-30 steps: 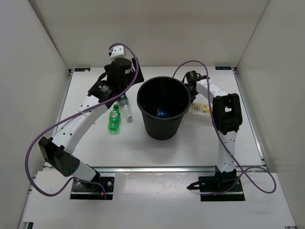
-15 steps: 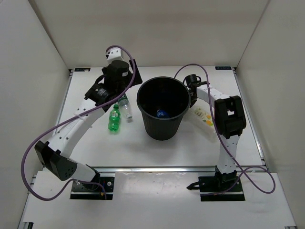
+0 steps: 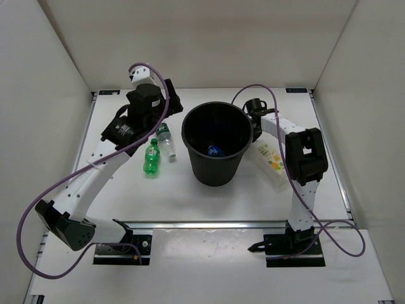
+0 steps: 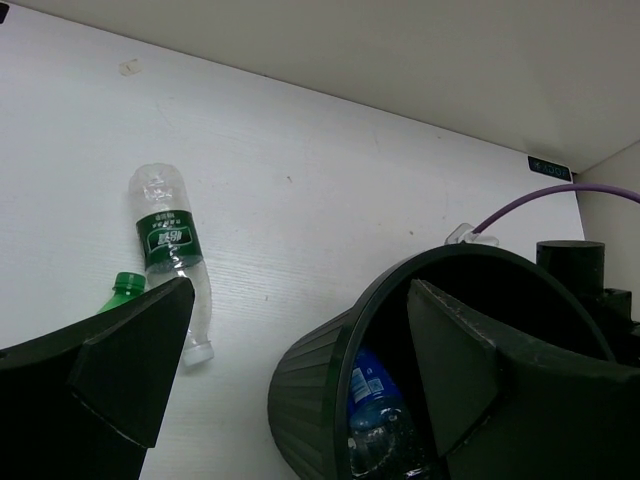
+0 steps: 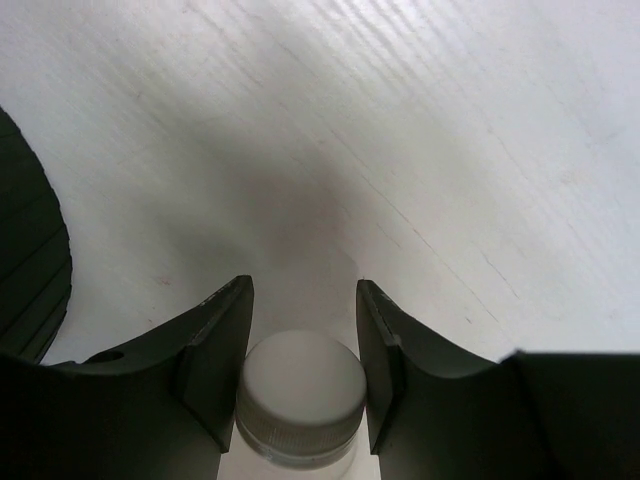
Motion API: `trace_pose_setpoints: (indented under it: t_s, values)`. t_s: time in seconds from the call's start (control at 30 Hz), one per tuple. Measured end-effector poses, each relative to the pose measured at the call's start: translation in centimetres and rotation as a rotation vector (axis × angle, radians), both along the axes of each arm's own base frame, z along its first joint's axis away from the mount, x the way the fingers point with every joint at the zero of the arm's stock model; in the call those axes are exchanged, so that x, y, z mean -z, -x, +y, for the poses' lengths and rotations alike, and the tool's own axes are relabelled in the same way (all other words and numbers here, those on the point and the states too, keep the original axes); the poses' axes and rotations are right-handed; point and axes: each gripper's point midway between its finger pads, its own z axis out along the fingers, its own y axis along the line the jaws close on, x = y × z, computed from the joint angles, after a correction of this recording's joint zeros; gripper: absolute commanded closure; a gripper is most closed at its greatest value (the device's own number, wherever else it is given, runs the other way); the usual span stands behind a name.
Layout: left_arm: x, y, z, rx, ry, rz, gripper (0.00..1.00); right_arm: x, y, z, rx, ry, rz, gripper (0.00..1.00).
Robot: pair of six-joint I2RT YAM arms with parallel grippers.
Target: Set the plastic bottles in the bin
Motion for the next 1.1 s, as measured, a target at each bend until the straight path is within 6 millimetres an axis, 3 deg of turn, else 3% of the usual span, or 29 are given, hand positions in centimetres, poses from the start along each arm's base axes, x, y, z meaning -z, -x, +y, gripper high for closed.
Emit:
trace_pose_setpoints:
  t_s: [0.13, 0.27, 0.47, 0.77, 1.03, 1.1]
  values:
    - [0.2, -0.1, 0.0, -0.002, 0.004, 0.0, 0.01, -1.7, -0.2, -0.4, 0.033, -0.002, -0.044, 1.0]
    - [0.3, -0.1, 0.1, -0.005, 0.008, -0.003, 0.01, -4.8, -0.5, -0.9, 0.095, -0.047, -0.111, 1.0]
    - [0.2, 0.0, 0.4, -0.007, 0.018, -0.012, 0.01, -11.8, -1.8, -3.8, 0.272, -0.162, -0.259, 0.99]
    - [0.3, 0.5, 1.2, -0.006, 0.035, -0.023, 0.02, -22.5, -0.3, -8.5, 0.493, -0.292, -0.459, 1.0]
    - [-1.0, 0.9, 2.1, -0.018, 0.062, -0.064, 0.01, -26.0, 1.8, -9.7, 0.575, -0.315, -0.483, 1.0]
    - [-1.3, 0.9, 2.2, -0.018, 0.067, -0.072, 0.02, -28.1, 1.8, -9.4, 0.575, -0.317, -0.496, 1.0]
